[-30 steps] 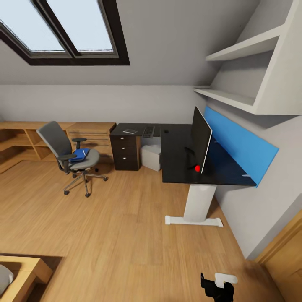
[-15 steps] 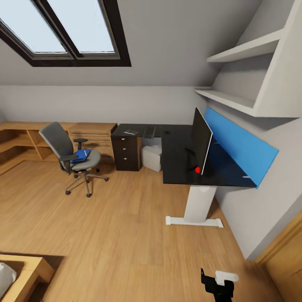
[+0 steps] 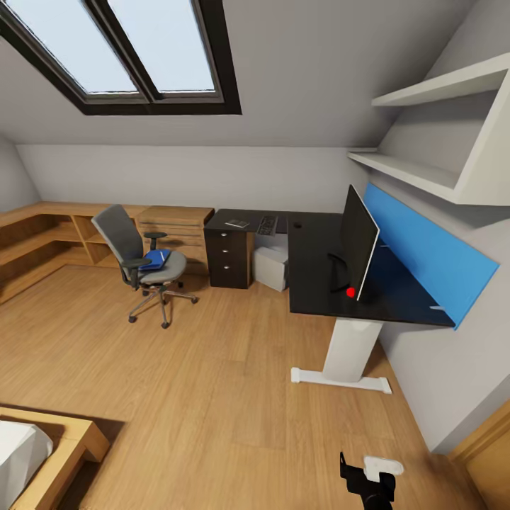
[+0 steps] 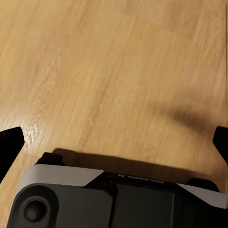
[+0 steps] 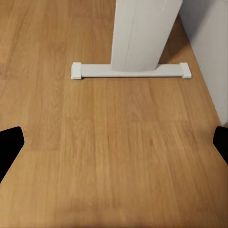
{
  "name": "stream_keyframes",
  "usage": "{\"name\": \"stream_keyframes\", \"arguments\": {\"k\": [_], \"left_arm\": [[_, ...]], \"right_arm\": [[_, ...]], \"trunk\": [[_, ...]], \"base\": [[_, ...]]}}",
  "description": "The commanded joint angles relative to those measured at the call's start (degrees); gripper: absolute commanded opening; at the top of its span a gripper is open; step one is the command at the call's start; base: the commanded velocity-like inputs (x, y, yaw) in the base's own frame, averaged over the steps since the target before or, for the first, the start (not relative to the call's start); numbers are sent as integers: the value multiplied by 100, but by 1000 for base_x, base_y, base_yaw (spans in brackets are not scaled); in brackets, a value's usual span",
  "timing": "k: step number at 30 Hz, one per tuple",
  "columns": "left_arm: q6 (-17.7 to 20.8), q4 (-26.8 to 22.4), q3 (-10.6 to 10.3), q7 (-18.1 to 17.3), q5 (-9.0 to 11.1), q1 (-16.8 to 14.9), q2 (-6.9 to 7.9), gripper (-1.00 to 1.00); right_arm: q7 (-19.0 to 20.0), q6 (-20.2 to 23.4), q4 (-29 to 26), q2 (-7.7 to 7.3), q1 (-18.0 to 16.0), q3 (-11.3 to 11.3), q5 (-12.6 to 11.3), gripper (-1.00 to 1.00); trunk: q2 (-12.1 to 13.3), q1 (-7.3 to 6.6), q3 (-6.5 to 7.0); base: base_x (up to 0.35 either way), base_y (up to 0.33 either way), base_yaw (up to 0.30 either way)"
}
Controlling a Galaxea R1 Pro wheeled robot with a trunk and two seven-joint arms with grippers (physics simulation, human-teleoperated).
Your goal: In the bedroom, organize the workspace by keeping the computer under the desk, ensuring the monitor is on the desk, placing the keyboard on the desk next to the monitor, placing the mouse on the desk next to the keyboard, moving the folder from the swivel chair onto the desk next to the mouse, stacking the notebook on top of the folder with the pen on top of the notebook, and positioning the swivel chair next to the desk.
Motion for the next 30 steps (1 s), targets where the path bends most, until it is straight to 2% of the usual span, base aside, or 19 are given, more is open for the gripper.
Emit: {"name": "stream_keyframes", "arguments": {"k": [1, 7, 12, 15, 17, 18, 21, 22, 27, 30], "left_arm": [[32, -60, -50, 51, 45, -5, 4, 100], [421, -511, -51, 86, 38, -7, 24, 100], [459, -518, -42, 85, 55, -7, 47, 100], [326, -448, -37, 83, 50, -7, 112, 100], [-28, -376, -22, 74, 63, -7, 237, 100], [-362, -355, -17, 55, 73, -7, 329, 100], [-696, -330, -16, 54, 80, -7, 375, 100], [-909, -147, -17, 50, 79, -7, 396, 100], [-993, 17, -10, 54, 76, -7, 432, 100], [-1006, 50, -12, 58, 81, -7, 554, 100]], "right_arm": [[1, -23, 7, -2, -6, 32, -49, 100], [0, -79, 5, -17, -6, 27, -50, 100], [-13, -239, 5, -16, -6, 27, -50, 100], [-15, -262, 5, -7, -6, 27, -50, 100], [-18, -268, 5, -21, -6, 27, -50, 100], [-23, -269, 7, -25, -6, 27, -50, 100], [-24, -269, 11, -27, -6, 27, -50, 100], [-25, -269, 13, -28, -6, 27, -50, 100], [-25, -236, 10, -19, -6, 25, -53, 100], [-52, -199, -99, -20, -8, -28, -144, 100]], "trunk": [[34, -21, 10], [275, -153, 118], [475, -262, 207], [596, -328, 261], [596, -328, 261], [596, -328, 261], [596, -328, 261], [596, -328, 261], [596, -328, 261], [596, -328, 261]], "base": [[0, 0, 22], [0, 0, 9], [0, 0, 1], [0, 0, 0], [0, 0, 0], [0, 0, 0], [0, 0, 0], [0, -13, 0], [0, -141, 0], [0, -257, 0]]}}
